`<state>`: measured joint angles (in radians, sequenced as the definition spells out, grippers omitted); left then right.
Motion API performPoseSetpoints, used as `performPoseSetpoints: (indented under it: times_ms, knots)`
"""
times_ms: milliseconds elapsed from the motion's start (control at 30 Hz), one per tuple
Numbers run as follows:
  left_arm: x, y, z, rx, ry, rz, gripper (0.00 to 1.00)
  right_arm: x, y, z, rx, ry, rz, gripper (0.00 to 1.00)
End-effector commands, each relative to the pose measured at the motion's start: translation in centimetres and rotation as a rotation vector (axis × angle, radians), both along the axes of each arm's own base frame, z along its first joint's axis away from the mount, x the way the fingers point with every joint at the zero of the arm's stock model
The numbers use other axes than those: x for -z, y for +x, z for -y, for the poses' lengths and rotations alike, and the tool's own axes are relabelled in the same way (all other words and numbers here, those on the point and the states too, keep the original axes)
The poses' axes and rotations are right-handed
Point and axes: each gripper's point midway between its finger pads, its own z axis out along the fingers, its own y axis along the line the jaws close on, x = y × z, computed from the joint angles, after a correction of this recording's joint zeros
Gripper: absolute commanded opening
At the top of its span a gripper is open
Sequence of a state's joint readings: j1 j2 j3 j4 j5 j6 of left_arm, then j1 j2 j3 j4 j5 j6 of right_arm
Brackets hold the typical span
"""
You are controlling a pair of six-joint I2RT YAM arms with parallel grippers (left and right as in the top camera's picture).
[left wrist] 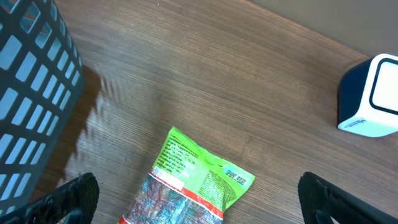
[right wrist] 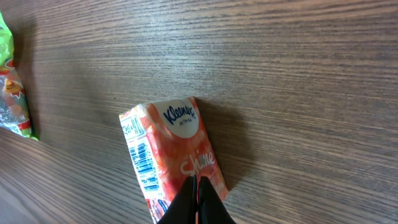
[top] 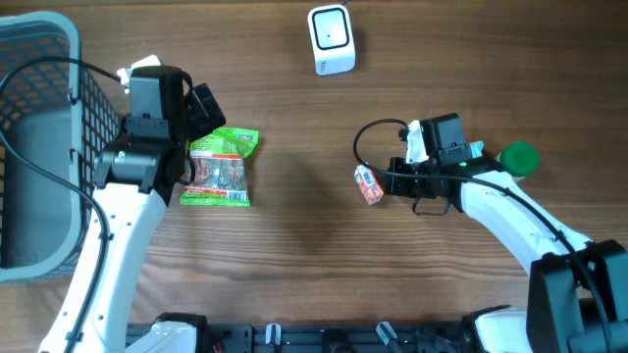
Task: Scan the item barcode
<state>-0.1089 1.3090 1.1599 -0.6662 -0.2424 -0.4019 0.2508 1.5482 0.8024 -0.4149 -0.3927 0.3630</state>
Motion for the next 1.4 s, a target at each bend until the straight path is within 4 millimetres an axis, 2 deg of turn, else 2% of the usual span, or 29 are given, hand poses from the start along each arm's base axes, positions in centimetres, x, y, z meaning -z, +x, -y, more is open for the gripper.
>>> performPoseSetpoints:
  times_ms: [0, 333, 700, 1367]
  knots:
    - [-0.6, 0.2, -0.5, -0.013, 0.014, 0.014, 1.00, 0.4, -0.7, -0.1, 0.000, 0.013, -0.034, 0.04]
    - [-0.6, 0.2, -0.5, -0.013, 0.014, 0.014, 1.00, 0.4, -0.8, -0.1, -0.002, 0.015, -0.038, 0.04]
    - [-0.6, 0.2, -0.5, -0.013, 0.014, 0.014, 1.00, -0.1, -1.4, -1.3, -0.036, 0.085, -0.055, 0.04]
    - [-0.6, 0.2, -0.5, -0.013, 0.014, 0.014, 1.00, 0.2, -2.1, -1.1, -0.033, 0.077, -0.092, 0.04]
